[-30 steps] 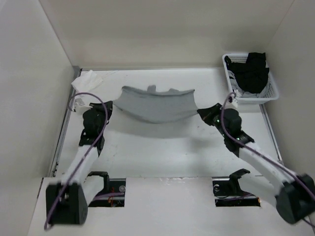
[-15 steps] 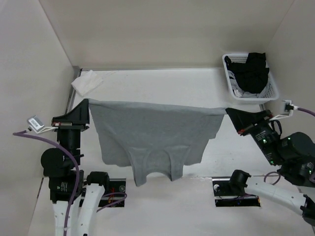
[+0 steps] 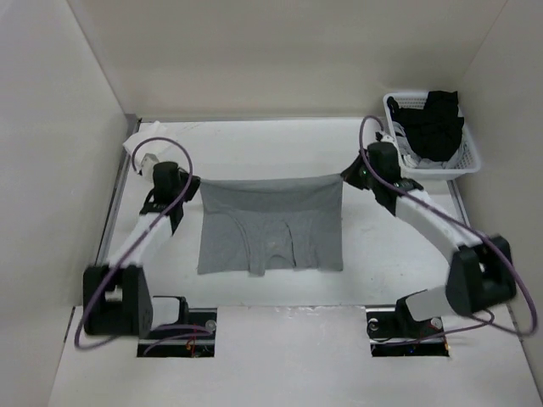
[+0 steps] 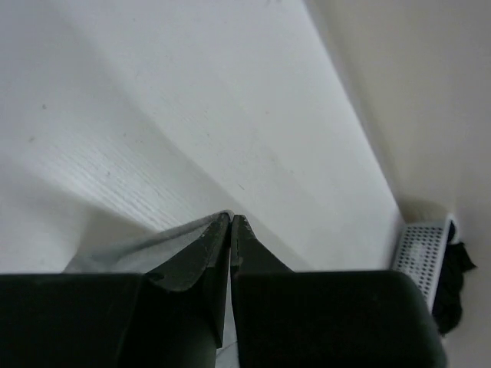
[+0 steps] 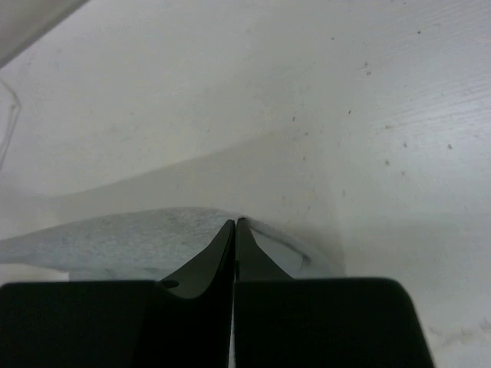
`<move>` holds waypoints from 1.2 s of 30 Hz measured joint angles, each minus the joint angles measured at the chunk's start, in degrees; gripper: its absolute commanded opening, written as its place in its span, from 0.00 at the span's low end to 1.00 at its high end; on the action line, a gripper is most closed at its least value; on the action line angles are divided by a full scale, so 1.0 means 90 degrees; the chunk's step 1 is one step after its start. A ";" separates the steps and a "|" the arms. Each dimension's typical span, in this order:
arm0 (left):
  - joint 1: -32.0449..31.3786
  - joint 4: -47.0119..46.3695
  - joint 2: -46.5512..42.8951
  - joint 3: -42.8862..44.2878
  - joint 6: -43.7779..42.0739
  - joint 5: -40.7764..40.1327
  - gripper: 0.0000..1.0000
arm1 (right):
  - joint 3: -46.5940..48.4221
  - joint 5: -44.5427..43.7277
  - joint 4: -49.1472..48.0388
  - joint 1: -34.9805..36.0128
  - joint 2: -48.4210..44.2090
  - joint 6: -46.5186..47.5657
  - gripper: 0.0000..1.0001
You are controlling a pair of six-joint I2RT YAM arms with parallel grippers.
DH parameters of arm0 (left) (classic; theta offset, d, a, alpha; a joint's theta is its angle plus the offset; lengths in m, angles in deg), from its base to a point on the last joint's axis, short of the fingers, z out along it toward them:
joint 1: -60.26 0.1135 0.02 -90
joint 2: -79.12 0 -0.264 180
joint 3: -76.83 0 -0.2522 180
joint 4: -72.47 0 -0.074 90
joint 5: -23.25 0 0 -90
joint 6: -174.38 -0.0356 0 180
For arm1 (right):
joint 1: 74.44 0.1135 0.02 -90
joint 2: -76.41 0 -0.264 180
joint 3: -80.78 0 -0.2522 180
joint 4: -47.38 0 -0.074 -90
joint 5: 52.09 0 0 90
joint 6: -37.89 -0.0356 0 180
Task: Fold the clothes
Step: Fold the tank top
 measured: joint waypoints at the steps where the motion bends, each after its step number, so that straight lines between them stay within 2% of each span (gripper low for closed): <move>1: -0.0002 -0.0148 0.0687 0.0289 0.0022 -0.0005 0.00 | 0.0287 0.0243 -0.0090 -0.0189 0.0661 -0.0053 0.00; 4: -0.0002 -0.0440 0.2565 0.1537 0.0029 0.0007 0.00 | 0.1472 0.0743 -0.0209 -0.0629 0.2341 -0.0187 0.00; 6: 0.0000 -0.0554 0.3475 0.2414 0.0022 0.0056 0.00 | 0.2305 0.0984 -0.0233 -0.0848 0.3121 -0.0245 0.00; 9: 0.0010 -0.0636 0.3988 0.3089 -0.0022 0.0165 0.00 | 0.2975 0.1217 -0.0228 -0.1095 0.3548 -0.0253 0.00; 12: 0.0012 -0.0719 0.3815 0.3072 -0.0051 0.0204 0.00 | 0.2951 0.1297 -0.0272 -0.1212 0.3359 -0.0255 0.00; 14: 0.0010 -0.0991 0.3478 0.2696 -0.0063 0.0202 0.00 | 0.2591 0.1324 -0.0432 -0.1214 0.3028 -0.0255 0.00; 20: 0.0010 -0.1651 0.1887 0.0636 0.0000 0.0146 0.00 | 0.0670 0.1343 -0.0855 -0.1137 0.1552 -0.0333 0.00; 25: -0.0005 -0.1923 0.0928 -0.0736 0.0063 0.0158 0.00 | -0.0794 0.1217 -0.1214 -0.0969 0.0619 -0.0449 0.00; 32: -0.0032 -0.2084 -0.0534 -0.1814 -0.0029 0.0282 0.01 | -0.2215 0.0935 -0.1406 -0.0658 -0.0690 -0.0593 0.00; 36: -0.0029 -0.2273 -0.0857 -0.2329 -0.0155 0.0374 0.02 | -0.2844 0.0767 -0.1552 -0.0534 -0.1086 -0.0726 0.01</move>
